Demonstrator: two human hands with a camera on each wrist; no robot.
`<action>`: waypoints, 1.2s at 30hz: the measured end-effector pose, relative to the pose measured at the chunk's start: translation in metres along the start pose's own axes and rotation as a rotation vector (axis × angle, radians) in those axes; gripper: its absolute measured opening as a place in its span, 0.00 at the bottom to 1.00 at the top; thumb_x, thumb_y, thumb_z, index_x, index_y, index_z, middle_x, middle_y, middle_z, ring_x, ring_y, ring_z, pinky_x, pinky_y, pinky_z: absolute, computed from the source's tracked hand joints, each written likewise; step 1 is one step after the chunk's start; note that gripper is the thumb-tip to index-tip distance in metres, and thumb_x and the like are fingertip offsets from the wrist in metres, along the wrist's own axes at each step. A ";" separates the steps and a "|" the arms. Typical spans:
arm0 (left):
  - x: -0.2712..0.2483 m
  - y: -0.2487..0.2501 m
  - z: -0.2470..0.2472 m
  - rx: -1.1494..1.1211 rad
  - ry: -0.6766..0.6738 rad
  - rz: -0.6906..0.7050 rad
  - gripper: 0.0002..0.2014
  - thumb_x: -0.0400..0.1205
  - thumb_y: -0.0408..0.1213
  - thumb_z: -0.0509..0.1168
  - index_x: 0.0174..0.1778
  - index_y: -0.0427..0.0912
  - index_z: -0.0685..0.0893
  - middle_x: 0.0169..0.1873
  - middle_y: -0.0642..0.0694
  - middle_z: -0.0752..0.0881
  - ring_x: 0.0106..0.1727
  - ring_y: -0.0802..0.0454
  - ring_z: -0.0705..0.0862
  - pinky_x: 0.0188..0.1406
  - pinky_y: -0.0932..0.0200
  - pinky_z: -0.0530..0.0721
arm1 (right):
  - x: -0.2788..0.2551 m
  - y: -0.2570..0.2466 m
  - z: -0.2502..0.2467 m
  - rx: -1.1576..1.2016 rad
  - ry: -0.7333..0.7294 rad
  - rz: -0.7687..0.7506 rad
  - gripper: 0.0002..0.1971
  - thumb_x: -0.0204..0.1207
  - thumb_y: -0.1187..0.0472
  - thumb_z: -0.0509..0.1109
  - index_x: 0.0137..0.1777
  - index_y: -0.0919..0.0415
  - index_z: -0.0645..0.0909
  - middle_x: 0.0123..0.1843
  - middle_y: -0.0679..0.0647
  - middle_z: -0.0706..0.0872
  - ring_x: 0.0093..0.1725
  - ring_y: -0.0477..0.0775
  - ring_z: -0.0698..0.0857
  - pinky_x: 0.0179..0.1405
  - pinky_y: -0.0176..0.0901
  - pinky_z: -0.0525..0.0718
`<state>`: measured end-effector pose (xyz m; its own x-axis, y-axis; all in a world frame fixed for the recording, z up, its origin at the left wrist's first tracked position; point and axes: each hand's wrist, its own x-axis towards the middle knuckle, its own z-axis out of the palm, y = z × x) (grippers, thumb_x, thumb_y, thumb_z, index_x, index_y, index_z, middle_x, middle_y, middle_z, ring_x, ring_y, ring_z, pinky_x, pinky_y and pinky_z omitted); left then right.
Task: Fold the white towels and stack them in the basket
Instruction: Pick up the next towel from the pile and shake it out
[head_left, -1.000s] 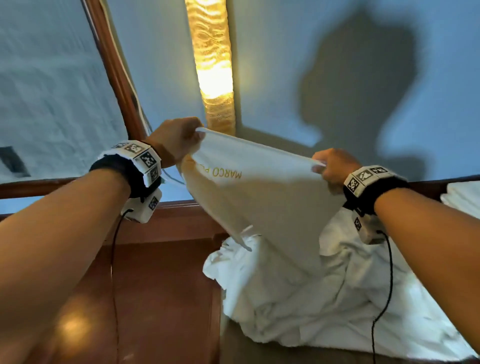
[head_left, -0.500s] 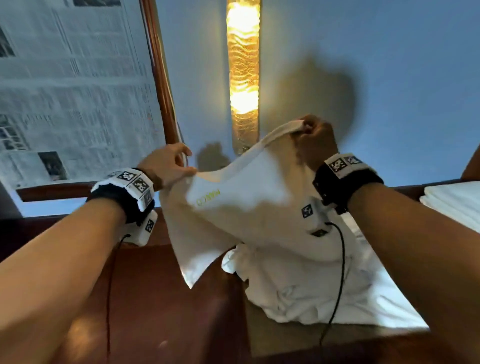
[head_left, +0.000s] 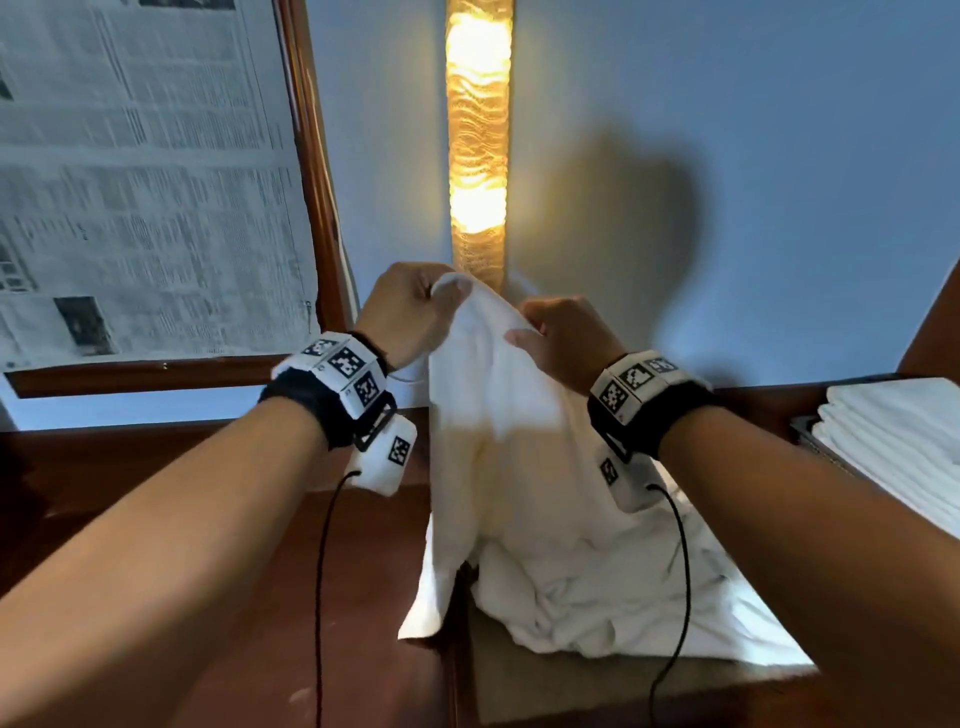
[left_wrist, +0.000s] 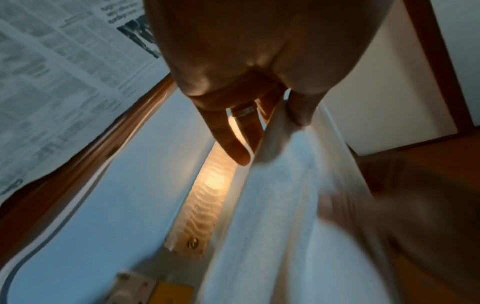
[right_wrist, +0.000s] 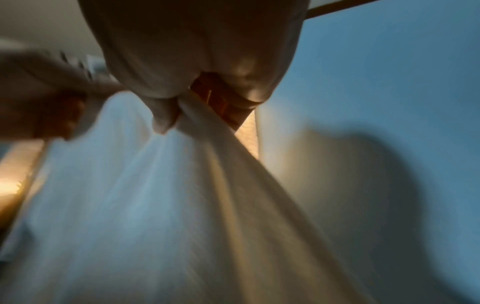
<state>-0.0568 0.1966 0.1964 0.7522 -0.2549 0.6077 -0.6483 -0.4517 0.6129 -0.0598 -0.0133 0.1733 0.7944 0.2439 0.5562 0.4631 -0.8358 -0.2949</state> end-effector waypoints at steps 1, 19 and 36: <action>0.005 -0.002 -0.008 0.000 0.020 -0.010 0.25 0.88 0.45 0.63 0.33 0.27 0.78 0.25 0.28 0.82 0.25 0.38 0.78 0.33 0.42 0.81 | -0.007 0.020 0.007 -0.038 -0.014 0.040 0.17 0.79 0.59 0.71 0.30 0.52 0.70 0.28 0.50 0.77 0.33 0.61 0.77 0.37 0.45 0.71; 0.054 -0.005 0.075 -0.283 -0.098 -0.182 0.15 0.88 0.41 0.64 0.38 0.46 0.91 0.37 0.45 0.88 0.40 0.50 0.84 0.46 0.57 0.78 | 0.060 0.052 -0.040 0.086 0.208 -0.127 0.10 0.76 0.56 0.71 0.45 0.62 0.90 0.45 0.60 0.92 0.48 0.64 0.88 0.46 0.46 0.81; 0.044 0.010 0.061 -0.326 -0.061 -0.154 0.27 0.87 0.51 0.60 0.34 0.29 0.73 0.30 0.37 0.73 0.30 0.47 0.72 0.36 0.55 0.70 | -0.070 0.180 -0.016 0.073 0.020 0.603 0.13 0.83 0.61 0.68 0.35 0.57 0.83 0.38 0.61 0.86 0.45 0.65 0.86 0.40 0.46 0.74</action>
<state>-0.0228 0.1289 0.1982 0.8432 -0.2600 0.4705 -0.5230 -0.1946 0.8298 -0.0387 -0.1891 0.0937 0.9179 -0.2718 0.2891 -0.0398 -0.7879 -0.6145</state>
